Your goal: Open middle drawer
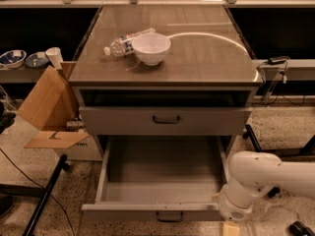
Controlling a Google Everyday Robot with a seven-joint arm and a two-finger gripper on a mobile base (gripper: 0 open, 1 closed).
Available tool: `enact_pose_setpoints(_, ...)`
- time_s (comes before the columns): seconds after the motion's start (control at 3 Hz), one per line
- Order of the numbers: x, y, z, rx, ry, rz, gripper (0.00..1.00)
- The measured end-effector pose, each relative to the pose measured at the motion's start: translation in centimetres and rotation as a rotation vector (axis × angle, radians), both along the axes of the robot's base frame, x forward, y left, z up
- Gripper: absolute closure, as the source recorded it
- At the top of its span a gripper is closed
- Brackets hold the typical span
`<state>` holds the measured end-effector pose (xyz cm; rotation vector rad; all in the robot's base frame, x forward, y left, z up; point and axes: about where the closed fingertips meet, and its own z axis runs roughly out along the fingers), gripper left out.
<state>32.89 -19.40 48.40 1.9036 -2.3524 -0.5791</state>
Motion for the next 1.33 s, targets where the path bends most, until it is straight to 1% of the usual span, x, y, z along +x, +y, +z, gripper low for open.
enact_pose_setpoints(0.33, 2.0, 0.6, 5.7, 0.024, -0.128, 0.033, 0.00)
enact_pose_setpoints(0.67, 5.8, 1.9, 10.2, 0.047, -0.237, 0.070, 0.00)
enact_pose_setpoints(1.0, 5.8, 1.9, 10.2, 0.047, -0.237, 0.070, 0.00)
enact_pose_setpoints(1.33, 6.2, 1.7, 9.7, 0.049, -0.258, 0.053, 0.00)
